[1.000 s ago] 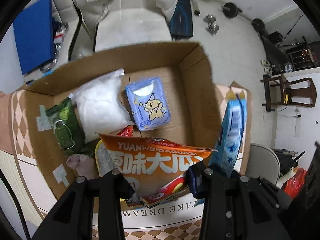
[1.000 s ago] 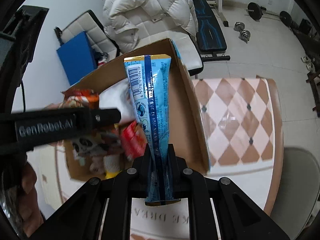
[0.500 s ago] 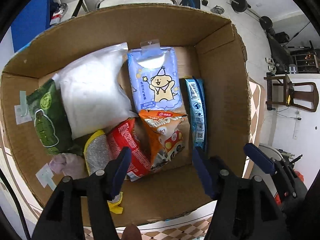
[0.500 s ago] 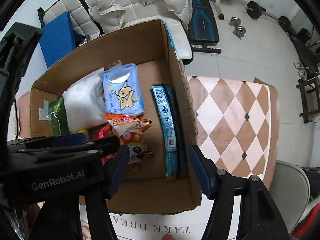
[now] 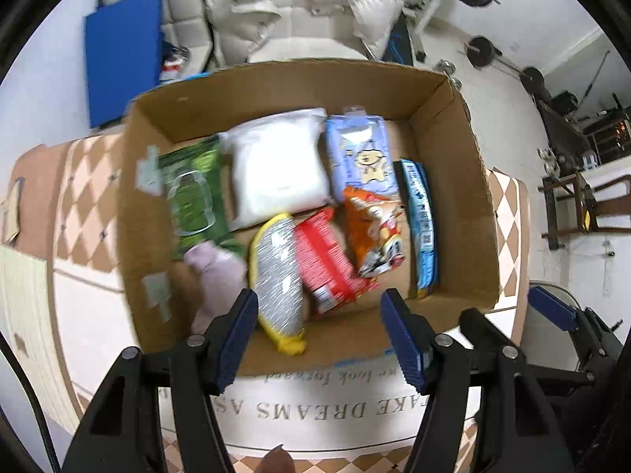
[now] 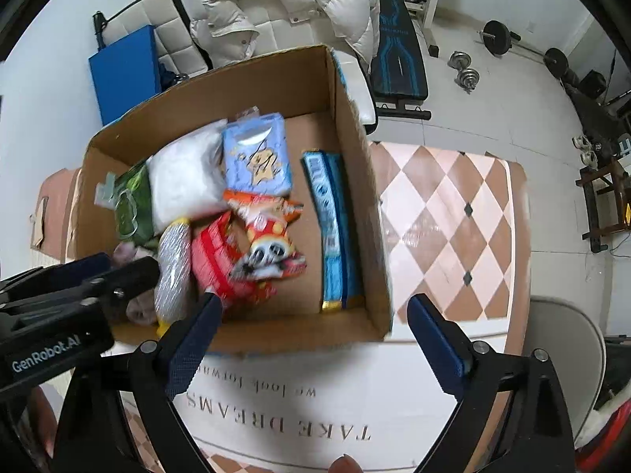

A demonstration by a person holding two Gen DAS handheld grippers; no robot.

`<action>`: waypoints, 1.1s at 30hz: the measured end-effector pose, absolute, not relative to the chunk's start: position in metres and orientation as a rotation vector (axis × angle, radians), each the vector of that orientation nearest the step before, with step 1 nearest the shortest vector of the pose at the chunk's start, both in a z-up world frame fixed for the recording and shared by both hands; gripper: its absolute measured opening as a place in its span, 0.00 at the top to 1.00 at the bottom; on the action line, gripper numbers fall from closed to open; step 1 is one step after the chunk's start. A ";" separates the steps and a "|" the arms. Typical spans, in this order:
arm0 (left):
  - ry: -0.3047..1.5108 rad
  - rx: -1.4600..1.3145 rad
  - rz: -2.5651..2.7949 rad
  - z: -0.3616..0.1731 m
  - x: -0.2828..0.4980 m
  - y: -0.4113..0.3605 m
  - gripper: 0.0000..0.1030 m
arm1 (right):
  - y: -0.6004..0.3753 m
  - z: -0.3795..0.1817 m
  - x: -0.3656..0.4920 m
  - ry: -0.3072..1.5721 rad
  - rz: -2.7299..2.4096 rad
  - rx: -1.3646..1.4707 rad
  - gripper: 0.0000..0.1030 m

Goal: Organize soft objects

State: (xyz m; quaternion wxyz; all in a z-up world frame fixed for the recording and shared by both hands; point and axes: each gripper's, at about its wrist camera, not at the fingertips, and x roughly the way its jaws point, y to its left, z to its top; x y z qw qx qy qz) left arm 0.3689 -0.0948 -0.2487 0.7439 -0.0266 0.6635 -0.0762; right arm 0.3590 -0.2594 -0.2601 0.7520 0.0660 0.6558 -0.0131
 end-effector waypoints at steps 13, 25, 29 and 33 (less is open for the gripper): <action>1.350 -0.013 -0.061 -0.226 0.333 -0.062 0.04 | -0.252 -0.219 0.319 1.333 -0.096 0.101 0.00; 1.209 0.045 -0.034 -0.177 0.309 -0.065 0.04 | -0.258 -0.198 0.306 1.282 -0.134 0.107 0.00; 1.125 0.056 -0.038 -0.142 0.285 -0.067 0.04 | -0.253 -0.166 0.286 1.215 -0.142 0.073 0.00; 1.062 0.052 -0.046 -0.108 0.257 -0.066 0.04 | -0.250 -0.120 0.252 1.127 -0.137 0.068 0.00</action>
